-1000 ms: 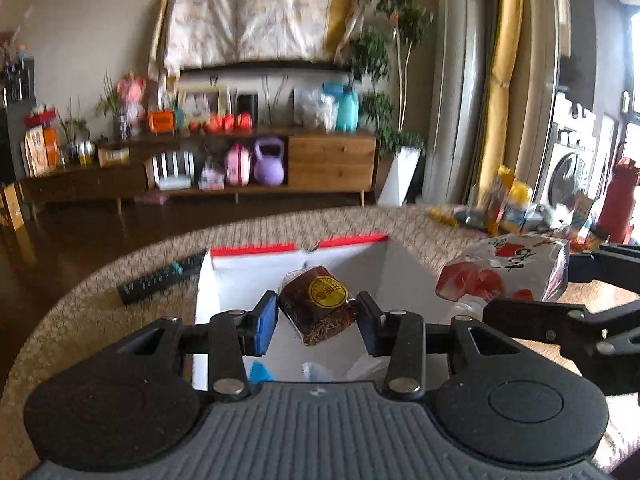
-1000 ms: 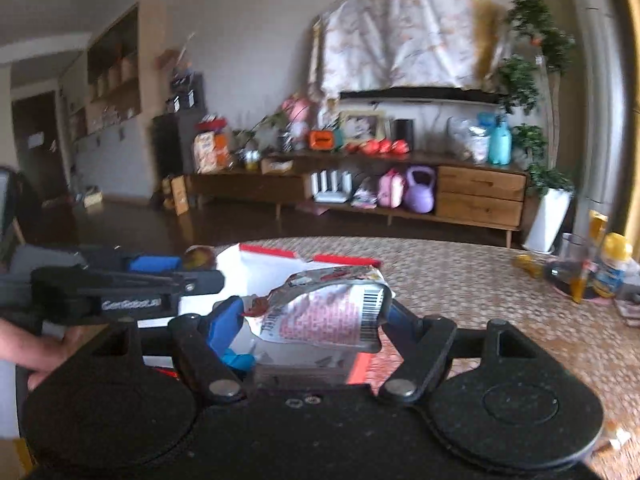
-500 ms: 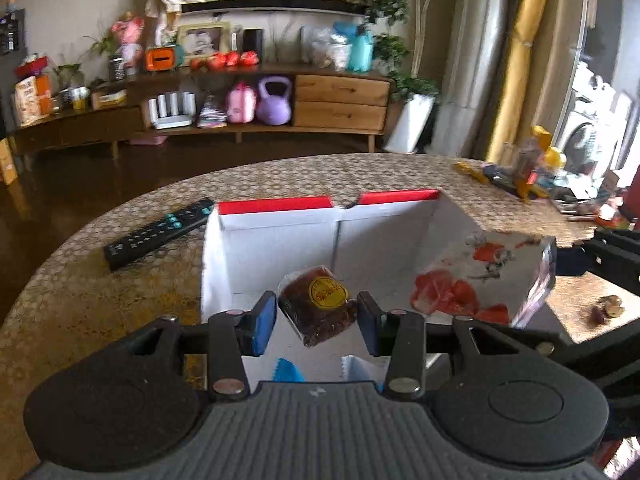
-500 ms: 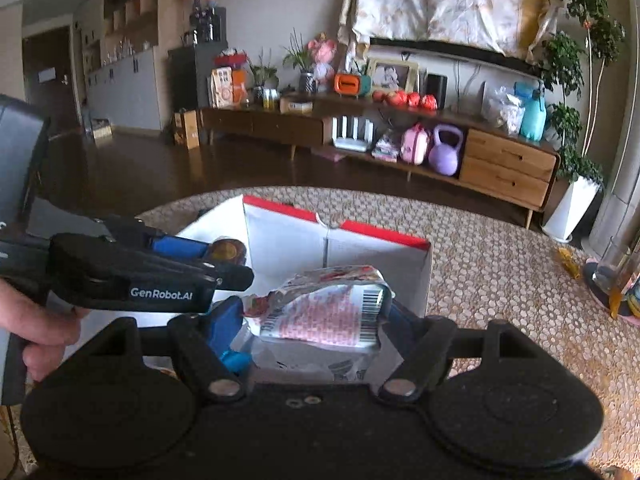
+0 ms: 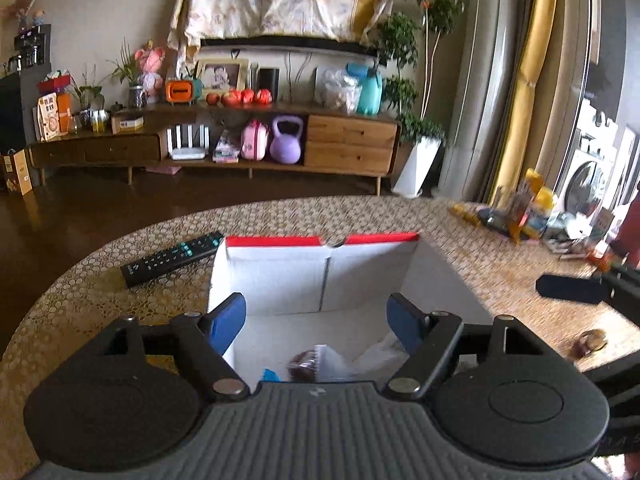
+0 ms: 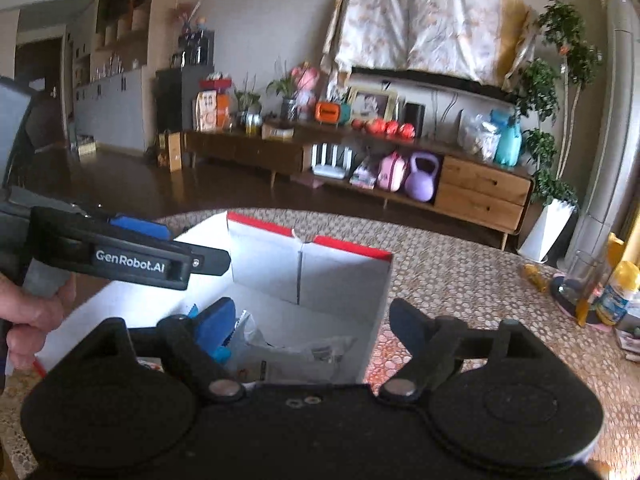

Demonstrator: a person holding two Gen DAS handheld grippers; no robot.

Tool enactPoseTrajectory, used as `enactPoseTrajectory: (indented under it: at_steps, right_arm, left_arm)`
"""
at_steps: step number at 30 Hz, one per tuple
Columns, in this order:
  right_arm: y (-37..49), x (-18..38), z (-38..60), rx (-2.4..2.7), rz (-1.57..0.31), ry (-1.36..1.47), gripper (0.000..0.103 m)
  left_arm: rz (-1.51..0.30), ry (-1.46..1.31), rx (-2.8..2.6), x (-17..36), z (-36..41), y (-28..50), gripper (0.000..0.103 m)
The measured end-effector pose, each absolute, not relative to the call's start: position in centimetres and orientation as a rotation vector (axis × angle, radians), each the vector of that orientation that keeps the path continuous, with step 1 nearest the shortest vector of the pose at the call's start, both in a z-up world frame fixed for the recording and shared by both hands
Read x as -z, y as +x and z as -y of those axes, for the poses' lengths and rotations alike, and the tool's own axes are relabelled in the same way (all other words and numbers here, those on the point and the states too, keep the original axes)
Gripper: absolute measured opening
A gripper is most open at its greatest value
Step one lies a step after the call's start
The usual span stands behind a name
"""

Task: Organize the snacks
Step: 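Open both tools to drop the snacks into the box, then move both open tools back over the table to the remaining snacks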

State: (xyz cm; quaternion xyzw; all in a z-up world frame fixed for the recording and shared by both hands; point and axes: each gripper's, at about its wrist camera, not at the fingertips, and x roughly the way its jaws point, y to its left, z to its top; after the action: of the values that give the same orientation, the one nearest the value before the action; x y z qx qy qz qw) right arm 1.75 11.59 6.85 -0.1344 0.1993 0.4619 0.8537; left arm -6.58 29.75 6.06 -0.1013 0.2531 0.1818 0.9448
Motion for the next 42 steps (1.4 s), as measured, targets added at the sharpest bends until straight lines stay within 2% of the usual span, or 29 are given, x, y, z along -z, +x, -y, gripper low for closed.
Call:
enactPoseTrajectory:
  at_steps: [2, 5, 10, 13, 16, 23, 26, 42]
  right_arm:
    - [1.5, -7.0, -10.6, -0.967, -0.412, -0.257, 0.088]
    - [1.0, -7.2, -8.8, -0.961, -0.413, -0.202, 0.088]
    - [0.4, -7.4, -6.0, -0.938, -0.409, -0.142, 0.091]
    - [0.5, -7.4, -4.6, -0.922, -0.416, -0.118, 0.092]
    - [0.6, -7.4, -3.2, -0.888, -0.413, -0.099, 0.098]
    - [1.0, -6.8, 0.2, -0.81, -0.427, -0.068, 0.102]
    - [1.2, -6.4, 1.9, -0.774, -0.435, -0.054, 0.103]
    - [2.8, -4.0, 9.4, -0.582, -0.501, -0.012, 0.103]
  left_arm:
    - [-0.489, -0.213, -0.364, -6.7, -28.7, -7.2, 0.078]
    - [-0.452, -0.208, -0.356, -7.6, -26.9, -8.0, 0.083]
    - [-0.409, -0.204, -0.351, -8.6, -24.6, -8.8, 0.083]
    - [-0.395, -0.202, -0.35, -9.0, -23.4, -9.2, 0.084]
    - [-0.383, -0.193, -0.342, -9.2, -22.1, -9.4, 0.089]
    - [-0.398, -0.176, -0.304, -9.0, -18.7, -9.4, 0.091]
    - [-0.402, -0.166, -0.282, -8.9, -17.2, -9.2, 0.098]
    - [-0.446, -0.113, -0.124, -7.5, -9.9, -5.6, 0.099]
